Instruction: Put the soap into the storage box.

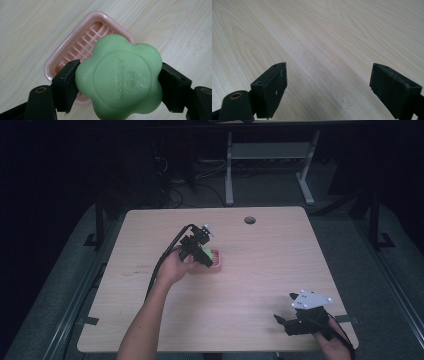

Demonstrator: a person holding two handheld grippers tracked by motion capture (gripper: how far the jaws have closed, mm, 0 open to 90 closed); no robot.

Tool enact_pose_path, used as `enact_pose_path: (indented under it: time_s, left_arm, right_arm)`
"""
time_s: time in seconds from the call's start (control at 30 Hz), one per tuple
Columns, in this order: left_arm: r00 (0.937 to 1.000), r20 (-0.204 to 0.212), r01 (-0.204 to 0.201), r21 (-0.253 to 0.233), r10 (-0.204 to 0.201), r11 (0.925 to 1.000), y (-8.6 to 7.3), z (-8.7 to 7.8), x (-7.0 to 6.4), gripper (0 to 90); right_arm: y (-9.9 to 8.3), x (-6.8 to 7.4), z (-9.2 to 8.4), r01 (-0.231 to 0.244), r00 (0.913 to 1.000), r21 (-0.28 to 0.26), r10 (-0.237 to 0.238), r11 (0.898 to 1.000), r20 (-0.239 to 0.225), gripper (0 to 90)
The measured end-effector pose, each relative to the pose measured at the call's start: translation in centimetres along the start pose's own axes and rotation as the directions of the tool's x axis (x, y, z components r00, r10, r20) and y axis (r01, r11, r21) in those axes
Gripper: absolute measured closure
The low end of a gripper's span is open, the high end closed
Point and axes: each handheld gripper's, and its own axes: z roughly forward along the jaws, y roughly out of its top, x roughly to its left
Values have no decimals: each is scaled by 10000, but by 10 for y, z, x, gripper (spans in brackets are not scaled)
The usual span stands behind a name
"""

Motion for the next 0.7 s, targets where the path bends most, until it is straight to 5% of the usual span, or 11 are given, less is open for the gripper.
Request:
enact_pose_path:
  time_s: [0.7]
  left_arm:
    - [9985,-97,545,468,-541,9974,19,23,16,262]
  right_arm:
    - [0,-1,-1,51,10000,-22,-51,10000,26,139]
